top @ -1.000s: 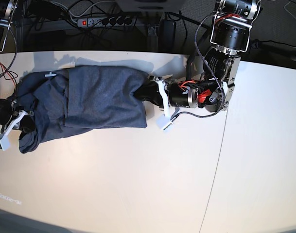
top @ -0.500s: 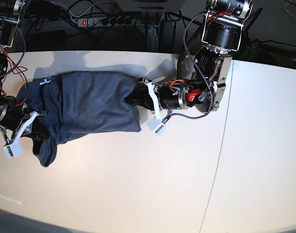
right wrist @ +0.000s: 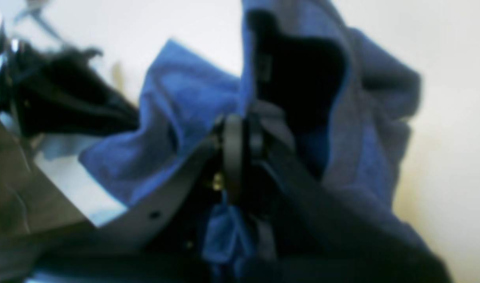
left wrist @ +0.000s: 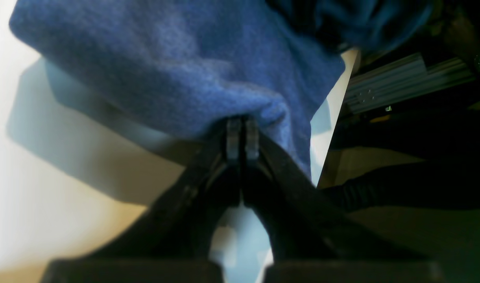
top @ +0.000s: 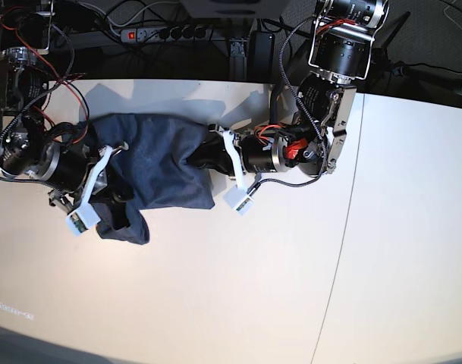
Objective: Fold the T-shirt properly
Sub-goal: 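Grasp the shirt's folded end with both grippers and lift it, then fold the lifted end over onto the bundle with the right gripper, then grasp the bundle's sides with both grippers and square it up, then release both grippers and pull them away from the folded shirt, then press the right gripper on the folded shirt's edge to tuck it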
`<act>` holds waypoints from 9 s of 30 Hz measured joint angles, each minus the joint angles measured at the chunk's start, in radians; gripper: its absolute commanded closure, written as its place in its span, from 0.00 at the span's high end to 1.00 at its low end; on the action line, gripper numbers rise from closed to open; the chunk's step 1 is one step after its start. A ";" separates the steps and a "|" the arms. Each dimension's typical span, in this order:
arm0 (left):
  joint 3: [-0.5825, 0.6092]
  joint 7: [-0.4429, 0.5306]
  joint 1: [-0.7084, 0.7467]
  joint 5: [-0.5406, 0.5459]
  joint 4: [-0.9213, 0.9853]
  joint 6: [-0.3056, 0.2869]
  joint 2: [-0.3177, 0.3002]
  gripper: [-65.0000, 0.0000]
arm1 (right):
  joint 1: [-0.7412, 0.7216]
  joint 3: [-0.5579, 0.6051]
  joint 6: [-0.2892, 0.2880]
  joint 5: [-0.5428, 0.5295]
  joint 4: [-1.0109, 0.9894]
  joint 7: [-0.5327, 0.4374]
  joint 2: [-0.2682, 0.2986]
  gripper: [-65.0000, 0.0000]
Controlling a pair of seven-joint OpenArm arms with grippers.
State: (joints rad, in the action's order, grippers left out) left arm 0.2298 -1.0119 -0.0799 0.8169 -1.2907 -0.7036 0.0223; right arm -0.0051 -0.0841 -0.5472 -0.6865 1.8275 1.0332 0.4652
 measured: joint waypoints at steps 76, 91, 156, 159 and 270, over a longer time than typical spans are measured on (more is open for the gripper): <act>-0.197 -0.188 0.058 0.309 -0.005 0.000 -0.272 0.00 | -0.065 0.326 0.000 0.129 0.028 -0.032 0.106 0.00; -0.196 -0.395 0.066 0.632 -0.043 0.000 -0.256 0.00 | -0.070 0.167 0.000 0.161 -0.027 -0.168 0.166 0.00; 0.179 0.153 0.060 -0.344 -0.094 0.000 0.022 0.00 | -0.331 0.366 0.000 0.079 -0.523 -0.063 0.117 0.00; 0.159 0.167 0.057 -0.345 -0.094 0.000 -0.006 0.00 | -0.296 0.366 0.000 0.061 -0.522 -0.080 0.128 0.00; -0.294 -0.057 0.094 0.087 -0.094 0.000 -0.391 0.00 | -0.026 0.069 -0.023 -0.069 -0.388 -0.137 -0.033 0.00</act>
State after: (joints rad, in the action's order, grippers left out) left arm -0.0647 -1.0691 0.0143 0.9035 -1.3846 -0.7036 -0.3683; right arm -0.0311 -0.0151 -0.5705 -0.7555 1.4391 0.8963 0.4324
